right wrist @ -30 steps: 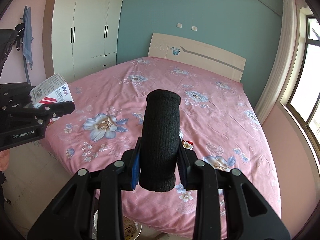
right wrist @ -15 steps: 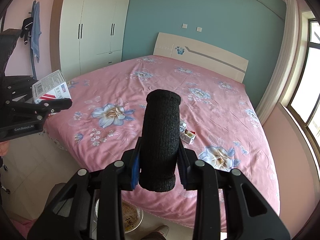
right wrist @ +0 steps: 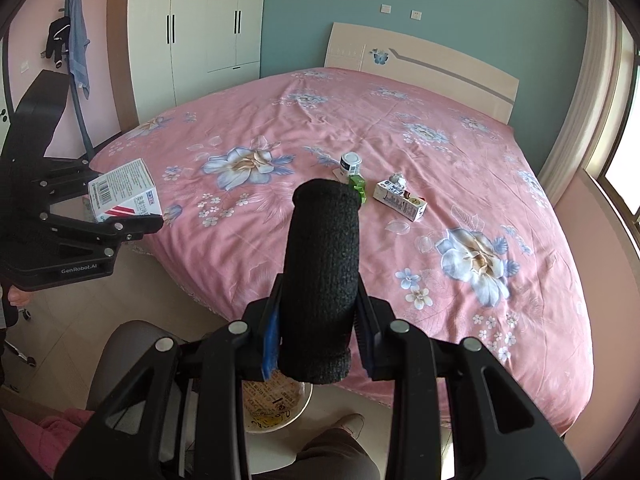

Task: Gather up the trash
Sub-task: 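Carry the white box and black tube in both tools over the bin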

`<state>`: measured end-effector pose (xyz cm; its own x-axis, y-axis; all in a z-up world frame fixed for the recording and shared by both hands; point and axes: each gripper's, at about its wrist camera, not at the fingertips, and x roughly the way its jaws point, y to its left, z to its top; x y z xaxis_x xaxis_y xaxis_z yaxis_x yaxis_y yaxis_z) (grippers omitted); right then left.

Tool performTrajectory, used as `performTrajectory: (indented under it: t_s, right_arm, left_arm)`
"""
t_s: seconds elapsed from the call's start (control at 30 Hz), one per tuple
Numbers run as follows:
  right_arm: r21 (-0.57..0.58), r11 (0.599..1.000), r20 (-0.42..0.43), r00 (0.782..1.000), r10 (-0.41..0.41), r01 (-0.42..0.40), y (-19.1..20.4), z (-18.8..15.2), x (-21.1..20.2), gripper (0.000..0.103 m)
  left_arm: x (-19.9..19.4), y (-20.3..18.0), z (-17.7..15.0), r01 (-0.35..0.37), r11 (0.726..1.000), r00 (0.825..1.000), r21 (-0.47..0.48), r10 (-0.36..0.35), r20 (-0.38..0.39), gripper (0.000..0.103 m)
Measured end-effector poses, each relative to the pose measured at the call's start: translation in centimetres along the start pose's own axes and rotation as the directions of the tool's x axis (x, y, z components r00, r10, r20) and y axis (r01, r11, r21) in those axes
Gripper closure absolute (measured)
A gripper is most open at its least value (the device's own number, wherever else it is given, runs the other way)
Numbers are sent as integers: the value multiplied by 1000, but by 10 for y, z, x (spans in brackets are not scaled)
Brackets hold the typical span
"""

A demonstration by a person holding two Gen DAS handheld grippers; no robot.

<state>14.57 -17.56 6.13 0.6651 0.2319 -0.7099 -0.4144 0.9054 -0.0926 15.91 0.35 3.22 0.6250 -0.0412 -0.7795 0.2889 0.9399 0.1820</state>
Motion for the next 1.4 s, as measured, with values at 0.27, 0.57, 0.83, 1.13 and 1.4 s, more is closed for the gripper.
performTrajectory:
  t_s: [0.27,0.57,0.83,1.13,1.4]
  right_arm:
    - [5,998,-121,991,61,-61,18,-41,51,70]
    - [51,990,-245,959,139,-131,36,-90,111,70]
    - [123,980,-360,913,191,-156,48,-138,166,70]
    - [191,969,-475,850,228,-154,59,-190,220,70]
    - [235,959,-542,798,264,-158,68,-218,259,70]
  left_arm:
    - [53,-18,-33,48,999,991,4,-47,-122,58]
    - [106,-33,-69,113,993,961,-31,-117,-249,58]
    - [160,-40,-102,157,982,915,-101,-183,-359,58]
    - [214,-57,-144,191,965,844,-179,-254,-473,58]
    - [259,-66,-171,192,953,781,-235,-293,-552,58]
